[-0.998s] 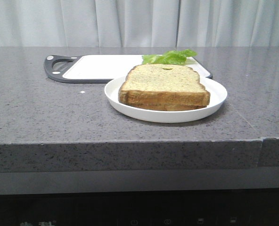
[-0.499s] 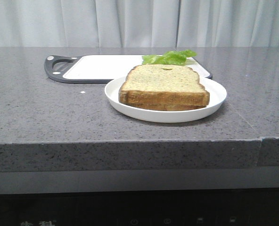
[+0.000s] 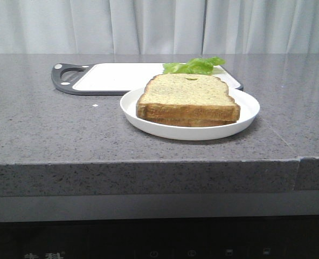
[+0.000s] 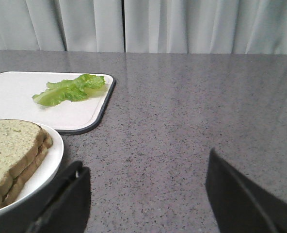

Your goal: Left arm grabs bread, right arm adds lettuce

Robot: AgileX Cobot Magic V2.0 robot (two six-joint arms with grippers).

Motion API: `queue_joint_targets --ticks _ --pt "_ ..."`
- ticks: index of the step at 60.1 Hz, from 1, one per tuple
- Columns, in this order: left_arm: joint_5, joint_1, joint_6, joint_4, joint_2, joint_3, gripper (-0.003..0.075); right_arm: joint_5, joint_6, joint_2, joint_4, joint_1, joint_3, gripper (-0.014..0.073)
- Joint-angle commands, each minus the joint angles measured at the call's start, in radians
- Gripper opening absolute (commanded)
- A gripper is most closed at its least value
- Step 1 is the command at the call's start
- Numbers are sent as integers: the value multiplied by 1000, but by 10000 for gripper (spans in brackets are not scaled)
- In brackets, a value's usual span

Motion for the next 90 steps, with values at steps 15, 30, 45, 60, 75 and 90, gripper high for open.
queue_joint_targets --ticks 15,30,45,60,75,90 --pt "17 -244 54 -16 467 -345 480 -56 -9 15 -6 -6 -37 525" --pt "52 -458 14 78 848 -635 480 -56 -9 15 -6 -6 -37 525" --pt "195 -542 -66 159 1123 -959 480 -56 -9 15 -6 -6 -37 525" --pt "366 -548 -60 -114 1152 -992 480 -56 -9 15 -6 -6 -37 525" --pt "399 -567 -54 -215 1202 -992 480 -57 -9 15 -6 -6 -37 525" --pt "410 -568 -54 -217 1259 -992 480 -58 -9 15 -6 -6 -37 525"
